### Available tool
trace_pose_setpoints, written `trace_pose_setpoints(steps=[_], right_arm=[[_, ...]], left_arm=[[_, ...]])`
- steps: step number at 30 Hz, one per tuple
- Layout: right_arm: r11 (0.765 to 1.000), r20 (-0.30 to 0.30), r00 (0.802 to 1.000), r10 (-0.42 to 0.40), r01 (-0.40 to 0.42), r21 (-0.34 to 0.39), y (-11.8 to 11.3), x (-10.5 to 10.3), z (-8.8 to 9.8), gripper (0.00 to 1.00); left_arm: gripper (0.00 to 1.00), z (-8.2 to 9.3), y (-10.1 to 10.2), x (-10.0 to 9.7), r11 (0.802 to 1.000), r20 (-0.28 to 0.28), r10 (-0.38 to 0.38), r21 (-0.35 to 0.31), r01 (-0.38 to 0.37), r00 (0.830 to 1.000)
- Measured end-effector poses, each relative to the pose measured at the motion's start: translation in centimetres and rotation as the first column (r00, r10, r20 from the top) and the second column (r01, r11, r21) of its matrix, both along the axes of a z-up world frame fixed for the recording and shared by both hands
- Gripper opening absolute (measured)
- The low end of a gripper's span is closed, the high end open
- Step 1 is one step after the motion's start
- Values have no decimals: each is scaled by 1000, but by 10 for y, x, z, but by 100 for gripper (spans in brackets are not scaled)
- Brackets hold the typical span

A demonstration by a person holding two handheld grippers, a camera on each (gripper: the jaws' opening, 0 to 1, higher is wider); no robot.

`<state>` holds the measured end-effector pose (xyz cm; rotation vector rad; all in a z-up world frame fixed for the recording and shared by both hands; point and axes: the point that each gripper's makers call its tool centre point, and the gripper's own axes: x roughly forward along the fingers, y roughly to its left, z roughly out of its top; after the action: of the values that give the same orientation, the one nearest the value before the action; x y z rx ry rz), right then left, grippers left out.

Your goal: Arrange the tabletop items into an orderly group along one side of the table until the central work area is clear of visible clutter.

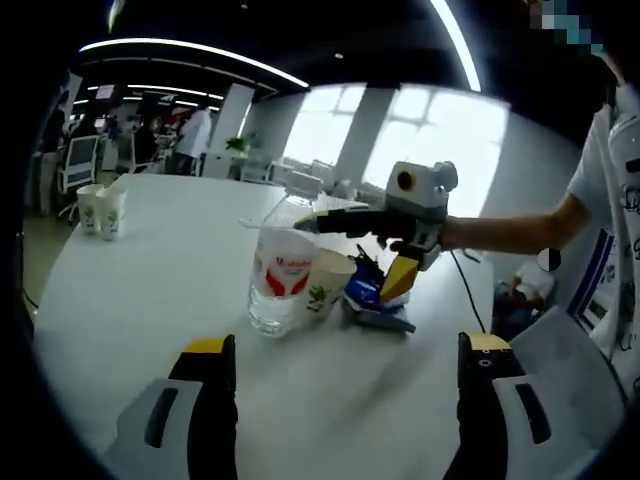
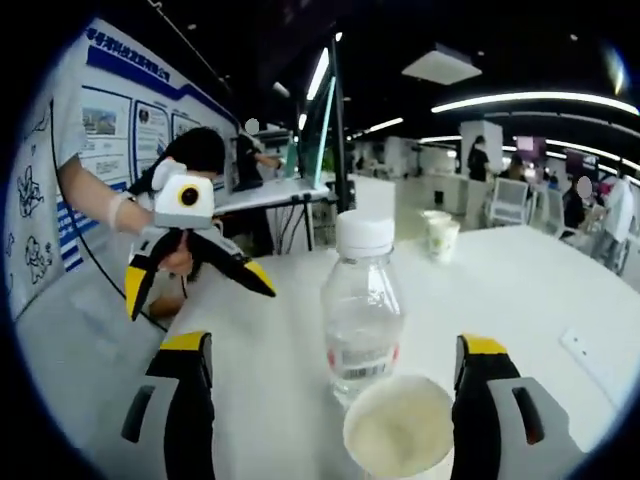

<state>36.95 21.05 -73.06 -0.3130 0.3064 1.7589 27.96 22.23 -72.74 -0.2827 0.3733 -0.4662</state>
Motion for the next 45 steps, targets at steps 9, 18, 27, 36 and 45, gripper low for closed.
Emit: trace_pose_setpoints(steps=[9,18,27,36,45], right_arm=[[999,-9,999,-44,44,-8,-21,-2,5,97],[991,-26,991,-130,130,-6,-51,-1,12,96],[969,-10,969,-247,248,10,-95,7,26,91],[936,-6,936,-351,351,-16,-151,18,30,73],[887,1,888,-460,459,-44,-201,34,26,56]], left_arm=[[88,11,-10,2,999,22,-35,17,34,999],[86,26,-30,-1,993,49,-107,54,104,993],[82,34,-59,7,980,61,-188,84,182,980],[79,36,-93,28,962,48,-258,106,252,965],[72,39,-132,51,939,36,-333,98,329,942]])
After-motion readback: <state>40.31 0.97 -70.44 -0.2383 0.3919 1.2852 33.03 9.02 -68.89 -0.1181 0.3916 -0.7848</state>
